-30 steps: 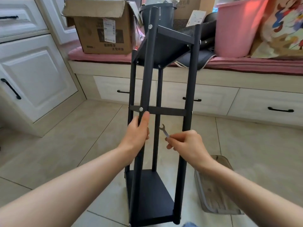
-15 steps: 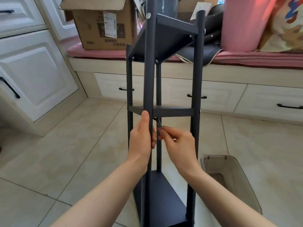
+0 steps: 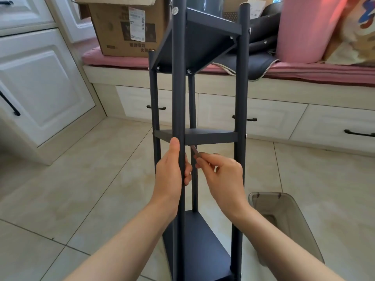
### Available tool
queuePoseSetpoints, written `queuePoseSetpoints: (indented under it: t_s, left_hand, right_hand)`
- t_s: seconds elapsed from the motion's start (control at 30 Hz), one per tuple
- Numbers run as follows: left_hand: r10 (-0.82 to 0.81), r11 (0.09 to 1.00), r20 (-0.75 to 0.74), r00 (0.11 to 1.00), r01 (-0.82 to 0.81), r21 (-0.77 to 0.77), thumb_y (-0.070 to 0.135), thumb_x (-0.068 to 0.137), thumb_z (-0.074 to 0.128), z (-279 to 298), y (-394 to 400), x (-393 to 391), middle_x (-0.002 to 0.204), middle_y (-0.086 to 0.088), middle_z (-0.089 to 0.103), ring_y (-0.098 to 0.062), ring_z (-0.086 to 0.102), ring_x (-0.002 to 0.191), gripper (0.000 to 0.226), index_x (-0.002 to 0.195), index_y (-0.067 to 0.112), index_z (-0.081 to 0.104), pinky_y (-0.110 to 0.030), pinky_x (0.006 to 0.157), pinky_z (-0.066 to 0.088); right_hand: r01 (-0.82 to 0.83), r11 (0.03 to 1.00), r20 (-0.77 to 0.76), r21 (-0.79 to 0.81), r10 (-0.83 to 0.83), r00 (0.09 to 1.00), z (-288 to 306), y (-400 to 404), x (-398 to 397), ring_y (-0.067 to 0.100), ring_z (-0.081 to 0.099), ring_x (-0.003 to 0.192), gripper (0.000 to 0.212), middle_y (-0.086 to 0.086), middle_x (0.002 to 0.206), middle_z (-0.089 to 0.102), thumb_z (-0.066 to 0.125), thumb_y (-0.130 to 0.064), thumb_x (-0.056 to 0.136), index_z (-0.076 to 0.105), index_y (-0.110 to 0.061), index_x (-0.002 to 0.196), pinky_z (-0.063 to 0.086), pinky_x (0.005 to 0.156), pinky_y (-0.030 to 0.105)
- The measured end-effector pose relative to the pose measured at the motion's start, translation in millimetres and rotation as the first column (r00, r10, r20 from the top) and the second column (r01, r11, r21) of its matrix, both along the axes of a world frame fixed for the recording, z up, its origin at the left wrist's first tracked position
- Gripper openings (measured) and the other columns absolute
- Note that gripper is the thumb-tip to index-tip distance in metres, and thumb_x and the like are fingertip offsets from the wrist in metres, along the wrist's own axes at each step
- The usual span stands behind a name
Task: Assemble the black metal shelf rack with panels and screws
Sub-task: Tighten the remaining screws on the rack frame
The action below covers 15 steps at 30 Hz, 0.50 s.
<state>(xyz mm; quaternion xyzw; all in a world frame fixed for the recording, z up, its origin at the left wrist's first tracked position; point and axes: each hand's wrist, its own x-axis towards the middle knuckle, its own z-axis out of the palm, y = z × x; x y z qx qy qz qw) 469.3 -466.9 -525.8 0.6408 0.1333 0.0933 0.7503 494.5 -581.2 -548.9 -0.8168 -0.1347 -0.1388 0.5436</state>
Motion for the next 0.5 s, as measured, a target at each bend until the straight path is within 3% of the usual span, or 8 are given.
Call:
queuePoseSetpoints:
  t_s: [0.2, 0.5]
  left_hand:
    - [-0.028, 1.0, 0.016, 0.999, 0.028, 0.013, 0.059, 0.102, 0.035, 0, -6, 0, 0.054, -0.001, 0.044, -0.013, 0.039, 0.047, 0.06, 0.051, 0.031, 0.049, -0.017, 0.046, 0.041]
    - [-0.02, 1.0, 0.018, 1.0, 0.02, 0.017, 0.062, 0.099, 0.036, -2, -3, -3, 0.057, -0.005, 0.043, -0.014, 0.039, 0.049, 0.057, 0.063, 0.019, 0.047, -0.017, 0.048, 0.042]
  right_hand:
    - [0.021, 1.0, 0.014, 0.009, -0.021, 1.0, -11, 4, 2, 0.011, 0.059, 0.076, 0.013, -0.011, 0.075, 0.069, 0.067, -0.015, 0.092, 0.08, -0.017, 0.094, 0.044, 0.071, 0.018]
    - [-0.018, 0.995, 0.074, 0.097, 0.011, 0.997, -21, 20, 4, 0.014, 0.056, 0.068, 0.022, -0.013, 0.06, 0.063, 0.066, -0.01, 0.093, 0.075, -0.015, 0.074, 0.047, 0.068, 0.027]
